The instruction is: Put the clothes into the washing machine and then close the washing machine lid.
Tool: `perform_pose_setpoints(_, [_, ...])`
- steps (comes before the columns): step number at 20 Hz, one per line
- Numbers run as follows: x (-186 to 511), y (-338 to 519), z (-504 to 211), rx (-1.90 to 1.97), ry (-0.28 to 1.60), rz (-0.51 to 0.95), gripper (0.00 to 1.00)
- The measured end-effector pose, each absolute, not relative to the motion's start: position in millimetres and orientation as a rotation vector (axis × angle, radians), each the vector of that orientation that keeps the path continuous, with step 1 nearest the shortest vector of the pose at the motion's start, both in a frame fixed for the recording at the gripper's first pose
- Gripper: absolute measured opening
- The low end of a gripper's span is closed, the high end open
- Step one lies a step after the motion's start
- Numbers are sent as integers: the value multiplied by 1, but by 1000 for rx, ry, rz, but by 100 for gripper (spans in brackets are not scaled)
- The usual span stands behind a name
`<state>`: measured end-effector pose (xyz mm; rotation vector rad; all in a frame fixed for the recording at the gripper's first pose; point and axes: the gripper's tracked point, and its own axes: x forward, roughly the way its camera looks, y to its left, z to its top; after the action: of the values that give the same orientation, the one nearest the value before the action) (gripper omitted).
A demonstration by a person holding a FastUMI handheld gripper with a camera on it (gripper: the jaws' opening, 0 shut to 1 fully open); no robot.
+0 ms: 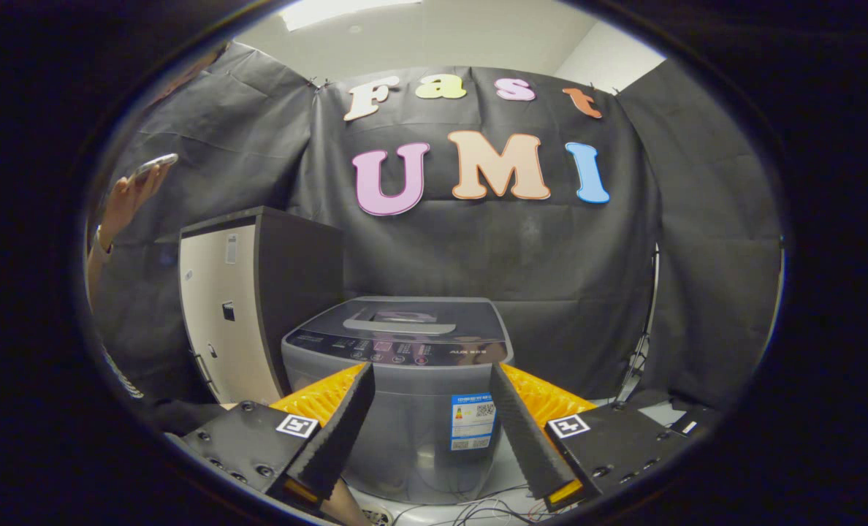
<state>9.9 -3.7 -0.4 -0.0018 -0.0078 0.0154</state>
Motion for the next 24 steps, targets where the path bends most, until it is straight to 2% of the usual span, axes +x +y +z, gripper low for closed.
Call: perform_pose_setpoints(24, [10,-7,-1,-2,-9,-10,98])
